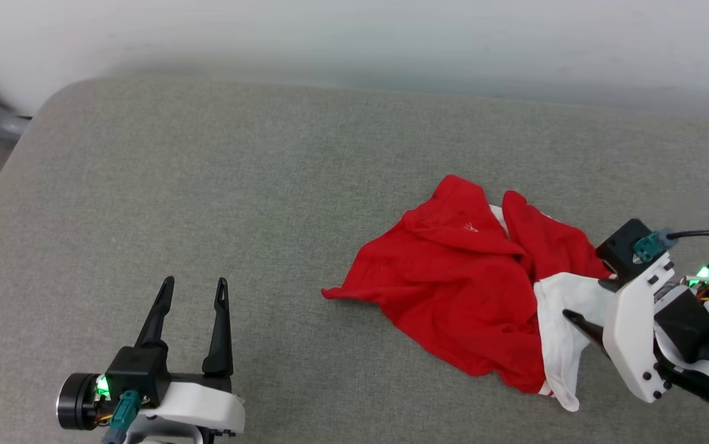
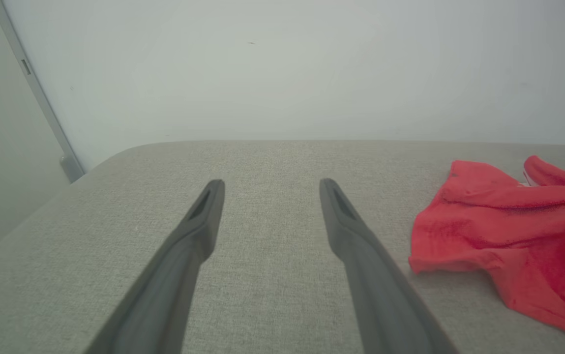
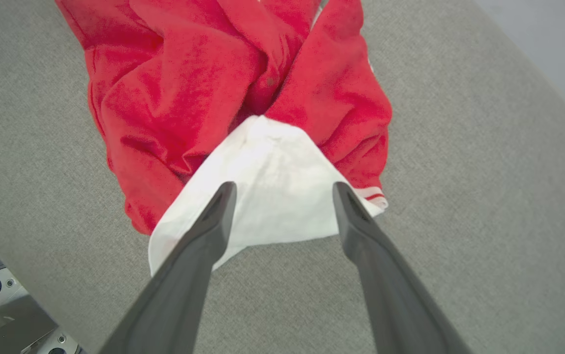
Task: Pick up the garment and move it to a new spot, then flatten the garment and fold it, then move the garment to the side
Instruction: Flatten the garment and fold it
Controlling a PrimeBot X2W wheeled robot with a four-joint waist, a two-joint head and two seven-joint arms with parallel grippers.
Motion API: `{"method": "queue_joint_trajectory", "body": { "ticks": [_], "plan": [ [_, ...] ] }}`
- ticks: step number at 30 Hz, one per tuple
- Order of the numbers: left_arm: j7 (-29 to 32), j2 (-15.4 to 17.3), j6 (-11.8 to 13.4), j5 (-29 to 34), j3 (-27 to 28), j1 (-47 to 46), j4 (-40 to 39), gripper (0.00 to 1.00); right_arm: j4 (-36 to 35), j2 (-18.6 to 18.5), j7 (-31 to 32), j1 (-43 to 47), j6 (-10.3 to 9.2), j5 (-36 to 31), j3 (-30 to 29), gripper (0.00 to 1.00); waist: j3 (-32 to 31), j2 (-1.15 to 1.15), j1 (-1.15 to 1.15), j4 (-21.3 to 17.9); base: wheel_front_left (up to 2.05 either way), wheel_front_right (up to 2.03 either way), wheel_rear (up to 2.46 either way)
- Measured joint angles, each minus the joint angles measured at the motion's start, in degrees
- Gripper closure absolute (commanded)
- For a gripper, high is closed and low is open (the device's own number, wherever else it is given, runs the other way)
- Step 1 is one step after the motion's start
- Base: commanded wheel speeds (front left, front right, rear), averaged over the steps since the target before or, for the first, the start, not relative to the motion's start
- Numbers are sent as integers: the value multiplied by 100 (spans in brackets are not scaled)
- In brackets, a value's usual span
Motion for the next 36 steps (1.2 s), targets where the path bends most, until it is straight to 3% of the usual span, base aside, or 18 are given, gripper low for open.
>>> {"method": "queue_joint_trajectory", "body": {
  "ticks": [9, 15, 16, 17, 18, 28, 36],
  "plan": [
    [0, 0, 107, -158, -165, -190, 16, 0, 911, 56, 148, -27, -2, 129, 712, 0, 391, 0, 0, 273, 0, 0, 0],
    [0, -3, 149, -200, -222, -226, 60, 0, 1406, 30, -269, -223, -15, 153, 1303, 0, 488, 0, -1, 400, 0, 0, 0],
    [0, -3, 154, -200, -218, -226, 68, 0, 1439, 32, -390, -264, -20, 179, 1395, 14, 478, 0, -1, 399, 0, 0, 0],
    [0, -3, 157, -200, -210, -226, 76, 0, 1464, 34, -520, -306, -20, 190, 1472, 83, 465, 0, -1, 394, 0, 0, 0],
    [0, -3, 159, -199, -204, -226, 89, 0, 1481, 40, -657, -348, -20, 190, 1562, 100, 443, 0, -1, 384, 0, 0, 0],
    [0, -4, 155, -155, -208, -218, 120, 0, 1295, 328, -1928, -1051, -1, 56, 1866, 100, 155, 0, -1, 354, 0, 0, 0],
    [0, -4, 151, -147, -175, -199, 109, 0, 1281, 969, -2473, -2045, -2, -286, 2249, 100, 63, 0, 0, 574, 0, 0, 0]
  ]
}}
